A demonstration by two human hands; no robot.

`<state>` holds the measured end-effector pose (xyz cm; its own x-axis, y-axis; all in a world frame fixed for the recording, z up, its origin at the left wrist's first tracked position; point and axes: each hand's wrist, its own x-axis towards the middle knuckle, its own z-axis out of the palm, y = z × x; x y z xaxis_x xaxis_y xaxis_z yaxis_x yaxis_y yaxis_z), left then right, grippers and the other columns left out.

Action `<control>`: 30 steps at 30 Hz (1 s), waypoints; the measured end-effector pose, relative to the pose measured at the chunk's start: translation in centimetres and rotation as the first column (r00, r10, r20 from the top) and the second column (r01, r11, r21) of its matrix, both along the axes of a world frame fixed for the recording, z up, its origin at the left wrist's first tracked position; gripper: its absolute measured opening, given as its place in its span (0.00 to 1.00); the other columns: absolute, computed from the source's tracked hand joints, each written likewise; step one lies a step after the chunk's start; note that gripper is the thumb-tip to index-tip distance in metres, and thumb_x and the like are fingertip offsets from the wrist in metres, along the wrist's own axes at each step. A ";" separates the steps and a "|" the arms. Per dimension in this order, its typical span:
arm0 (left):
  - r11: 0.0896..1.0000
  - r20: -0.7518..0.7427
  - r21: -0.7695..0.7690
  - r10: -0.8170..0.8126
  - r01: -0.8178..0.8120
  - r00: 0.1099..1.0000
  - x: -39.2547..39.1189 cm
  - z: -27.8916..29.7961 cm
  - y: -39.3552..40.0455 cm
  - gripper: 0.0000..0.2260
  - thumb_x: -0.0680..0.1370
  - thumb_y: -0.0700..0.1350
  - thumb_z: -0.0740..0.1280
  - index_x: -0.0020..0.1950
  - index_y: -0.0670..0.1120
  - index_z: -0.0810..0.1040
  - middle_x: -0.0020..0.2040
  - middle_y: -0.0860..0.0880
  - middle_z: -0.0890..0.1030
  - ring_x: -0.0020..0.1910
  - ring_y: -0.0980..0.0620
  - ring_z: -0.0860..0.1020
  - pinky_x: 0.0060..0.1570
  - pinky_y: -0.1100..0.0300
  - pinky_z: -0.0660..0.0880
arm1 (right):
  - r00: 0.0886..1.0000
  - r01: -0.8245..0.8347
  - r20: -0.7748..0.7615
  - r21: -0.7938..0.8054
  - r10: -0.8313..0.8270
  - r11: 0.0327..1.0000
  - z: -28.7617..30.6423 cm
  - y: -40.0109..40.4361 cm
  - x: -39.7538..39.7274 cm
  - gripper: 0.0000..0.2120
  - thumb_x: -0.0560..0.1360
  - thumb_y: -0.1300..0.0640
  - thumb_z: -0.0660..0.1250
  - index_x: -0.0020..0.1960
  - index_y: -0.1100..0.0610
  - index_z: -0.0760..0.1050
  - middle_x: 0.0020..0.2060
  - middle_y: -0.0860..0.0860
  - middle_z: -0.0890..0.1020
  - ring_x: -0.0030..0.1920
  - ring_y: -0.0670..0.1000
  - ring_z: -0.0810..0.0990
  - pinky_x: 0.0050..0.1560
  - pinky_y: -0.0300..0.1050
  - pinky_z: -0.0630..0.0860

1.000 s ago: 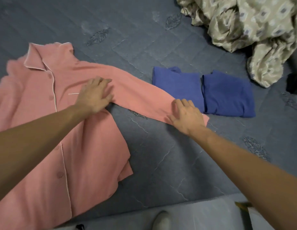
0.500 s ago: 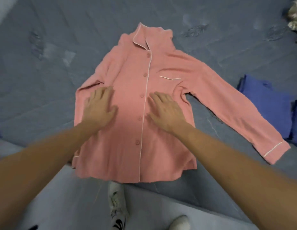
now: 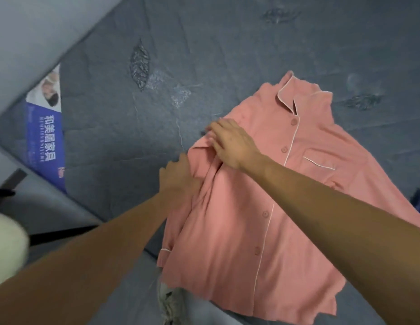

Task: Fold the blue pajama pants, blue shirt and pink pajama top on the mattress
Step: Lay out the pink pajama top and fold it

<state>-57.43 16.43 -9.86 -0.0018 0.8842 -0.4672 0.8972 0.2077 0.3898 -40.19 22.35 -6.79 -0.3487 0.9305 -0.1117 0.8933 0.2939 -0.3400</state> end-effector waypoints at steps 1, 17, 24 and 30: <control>0.999 0.037 0.011 -0.032 0.031 0.999 -0.1 -0.3 0.2 0.14 0.71 0.51 0.69 0.52 0.47 0.74 0.51 0.45 0.82 0.55 0.39 0.80 0.52 0.49 0.75 | 1.000 -0.015 0.010 -0.050 0.015 0.999 0.1 1.5 -0.5 0.16 0.80 0.54 0.62 0.66 0.55 0.75 0.61 0.55 0.78 0.64 0.59 0.74 0.65 0.53 0.70; 0.882 0.171 0.472 -0.101 0.008 0.980 -6.1 5.6 5.5 0.08 0.67 0.39 0.66 0.44 0.48 0.74 0.38 0.57 0.73 0.39 0.51 0.72 0.36 0.56 0.66 | 0.975 -0.220 -0.013 -0.244 0.224 0.945 2.8 7.0 -0.2 0.09 0.66 0.56 0.65 0.44 0.48 0.69 0.42 0.45 0.75 0.50 0.58 0.75 0.50 0.54 0.74; 0.948 0.305 0.291 0.037 -0.130 0.952 -5.1 3.0 5.5 0.05 0.76 0.50 0.66 0.45 0.50 0.73 0.37 0.55 0.75 0.38 0.51 0.72 0.39 0.54 0.70 | 0.993 -0.102 -0.090 -0.314 0.077 0.944 0.9 9.3 -0.1 0.09 0.72 0.52 0.72 0.52 0.51 0.80 0.53 0.50 0.76 0.59 0.55 0.73 0.64 0.51 0.70; 0.990 0.310 -0.010 0.137 -0.141 0.941 -4.1 -0.7 8.6 0.26 0.69 0.65 0.70 0.58 0.48 0.78 0.50 0.52 0.79 0.55 0.48 0.77 0.57 0.50 0.76 | 0.957 -0.117 0.179 -0.479 0.227 0.870 -0.9 11.4 -0.7 0.10 0.69 0.50 0.75 0.45 0.49 0.75 0.41 0.46 0.79 0.46 0.53 0.77 0.47 0.45 0.70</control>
